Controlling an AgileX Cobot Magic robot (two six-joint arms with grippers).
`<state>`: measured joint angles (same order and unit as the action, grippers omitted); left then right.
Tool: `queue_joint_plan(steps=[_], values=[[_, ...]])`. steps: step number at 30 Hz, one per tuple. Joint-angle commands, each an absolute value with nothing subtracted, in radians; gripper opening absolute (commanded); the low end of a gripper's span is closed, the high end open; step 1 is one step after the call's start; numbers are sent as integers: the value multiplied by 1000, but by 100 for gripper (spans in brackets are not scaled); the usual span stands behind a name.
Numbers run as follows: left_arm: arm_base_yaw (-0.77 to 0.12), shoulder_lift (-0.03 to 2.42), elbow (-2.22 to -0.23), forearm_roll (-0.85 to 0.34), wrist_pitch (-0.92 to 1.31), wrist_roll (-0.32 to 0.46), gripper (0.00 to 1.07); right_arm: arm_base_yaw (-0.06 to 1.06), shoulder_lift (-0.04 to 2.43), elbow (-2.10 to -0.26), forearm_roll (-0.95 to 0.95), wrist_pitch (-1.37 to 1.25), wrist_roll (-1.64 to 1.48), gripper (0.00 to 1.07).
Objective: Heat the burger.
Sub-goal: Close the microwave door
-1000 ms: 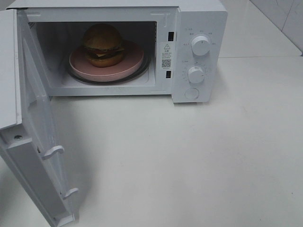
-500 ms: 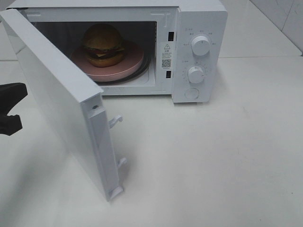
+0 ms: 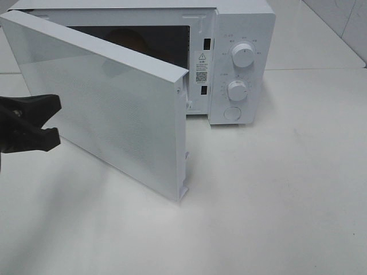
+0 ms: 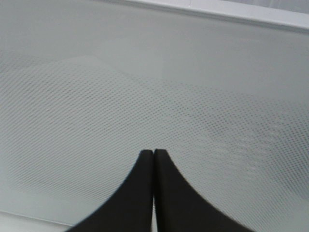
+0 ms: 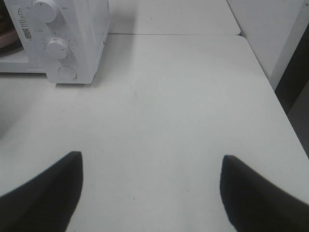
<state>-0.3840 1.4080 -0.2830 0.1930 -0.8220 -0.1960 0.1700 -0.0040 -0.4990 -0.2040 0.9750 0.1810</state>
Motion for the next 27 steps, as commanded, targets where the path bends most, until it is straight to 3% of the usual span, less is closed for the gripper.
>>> queue_joint_plan(steps=[1,6,10,18,22,27], values=[[-472,1469,-347,94,-831,-146,0,165,-29,-497,-203,967,176,74],[-551,1525,-402,-21,-831,-97,0,165,-29,-497,-203,967,176,74],[-643,1579,-466,-170,-826,-14,0,165,-29,-497,-203,967,176,74],[-745,1652,-572,-411,-826,114,0,165,-29,-497,-203,967,176,74],[-767,1683,-623,-472,-818,160,0,165,-29,-497,-203,967,176,74],[-776,1721,-692,-480,-804,161,0,165,-29,-497,-203,967,176,74]])
